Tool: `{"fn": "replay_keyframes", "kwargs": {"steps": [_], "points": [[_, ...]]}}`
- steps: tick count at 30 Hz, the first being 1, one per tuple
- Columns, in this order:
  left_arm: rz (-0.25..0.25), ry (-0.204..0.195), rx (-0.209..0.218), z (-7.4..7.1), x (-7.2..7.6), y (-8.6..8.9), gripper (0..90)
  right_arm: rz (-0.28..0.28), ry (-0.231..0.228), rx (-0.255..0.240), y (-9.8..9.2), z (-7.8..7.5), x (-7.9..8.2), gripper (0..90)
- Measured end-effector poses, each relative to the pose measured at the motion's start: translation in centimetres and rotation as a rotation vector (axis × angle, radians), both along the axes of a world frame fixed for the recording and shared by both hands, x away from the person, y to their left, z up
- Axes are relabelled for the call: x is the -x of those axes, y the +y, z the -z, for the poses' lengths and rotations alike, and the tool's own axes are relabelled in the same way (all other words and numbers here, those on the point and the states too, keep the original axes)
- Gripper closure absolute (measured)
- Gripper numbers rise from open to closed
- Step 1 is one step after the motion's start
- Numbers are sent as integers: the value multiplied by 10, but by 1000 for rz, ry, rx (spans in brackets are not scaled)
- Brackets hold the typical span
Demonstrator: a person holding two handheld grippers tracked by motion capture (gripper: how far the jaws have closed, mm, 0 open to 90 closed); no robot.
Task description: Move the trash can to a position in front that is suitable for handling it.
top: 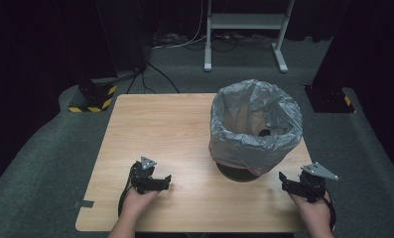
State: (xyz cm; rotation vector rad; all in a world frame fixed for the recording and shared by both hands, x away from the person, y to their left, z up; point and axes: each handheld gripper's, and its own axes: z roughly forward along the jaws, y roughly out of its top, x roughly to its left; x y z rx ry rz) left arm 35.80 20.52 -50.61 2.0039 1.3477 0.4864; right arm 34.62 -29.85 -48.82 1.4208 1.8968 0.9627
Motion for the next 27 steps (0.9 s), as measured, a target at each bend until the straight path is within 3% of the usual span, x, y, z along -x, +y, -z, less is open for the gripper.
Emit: {"fn": "replay_keyframes", "kwargs": {"steps": [3, 4, 5, 9, 11, 14, 18, 24, 27], "points": [[15, -19, 8, -7, 1, -5, 40, 23, -2, -26, -2, -6, 1, 101], [19, -19, 55, -14, 0, -8, 39, 19, -7, -21, -2, -7, 2, 100], [19, -22, 74, -18, -2, -12, 40, 17, -9, -19, -3, -9, 3, 100], [33, -38, 73, -29, -8, -22, 42, 23, -31, -20, -6, -17, -1, 101], [73, -66, 46, -42, -14, -37, 42, 20, -48, -13, -6, -24, -5, 101], [85, -72, 91, -49, -20, -48, 43, 13, -66, -14, -6, -33, -9, 102], [99, -81, 71, -57, -30, -62, 43, 33, -80, -15, -8, -42, -16, 102], [120, -120, 111, -79, -40, -83, 52, 73, -126, -45, -19, -60, -28, 103], [118, -127, 104, -86, -47, -93, 56, 92, -133, -45, -22, -68, -40, 103]]}}
